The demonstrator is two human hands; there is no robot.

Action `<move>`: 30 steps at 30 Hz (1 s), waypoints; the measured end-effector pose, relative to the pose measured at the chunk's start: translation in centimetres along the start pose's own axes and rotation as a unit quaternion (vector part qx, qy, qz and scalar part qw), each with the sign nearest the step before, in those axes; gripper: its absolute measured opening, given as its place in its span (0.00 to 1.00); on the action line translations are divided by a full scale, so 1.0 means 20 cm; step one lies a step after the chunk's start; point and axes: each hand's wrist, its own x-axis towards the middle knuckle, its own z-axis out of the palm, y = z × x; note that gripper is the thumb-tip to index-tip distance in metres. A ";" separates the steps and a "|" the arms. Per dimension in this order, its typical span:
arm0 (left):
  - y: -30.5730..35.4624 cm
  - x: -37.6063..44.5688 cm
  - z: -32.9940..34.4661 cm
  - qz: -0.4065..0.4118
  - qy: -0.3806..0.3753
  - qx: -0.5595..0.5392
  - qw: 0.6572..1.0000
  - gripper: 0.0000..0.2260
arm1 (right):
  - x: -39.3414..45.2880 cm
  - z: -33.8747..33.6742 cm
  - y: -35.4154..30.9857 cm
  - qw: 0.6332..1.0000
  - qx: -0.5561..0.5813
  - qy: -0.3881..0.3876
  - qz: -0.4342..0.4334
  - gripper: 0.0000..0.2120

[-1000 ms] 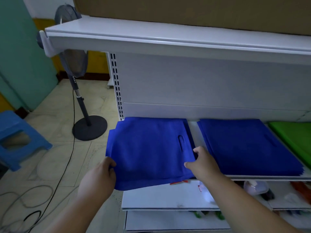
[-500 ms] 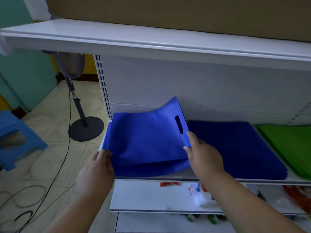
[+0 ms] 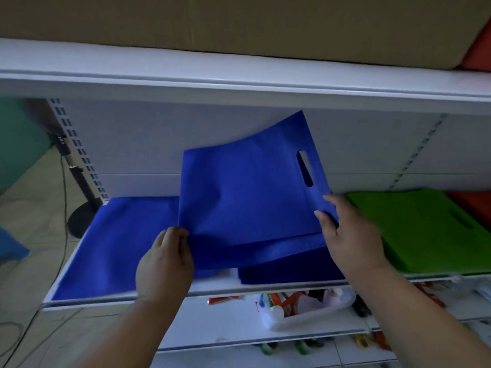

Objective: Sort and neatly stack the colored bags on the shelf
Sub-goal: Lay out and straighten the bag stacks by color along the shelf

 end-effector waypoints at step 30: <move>0.38 -0.13 0.42 0.021 -0.178 0.175 0.968 0.08 | -0.04 0.03 0.63 0.945 -0.209 -0.233 0.090 0.19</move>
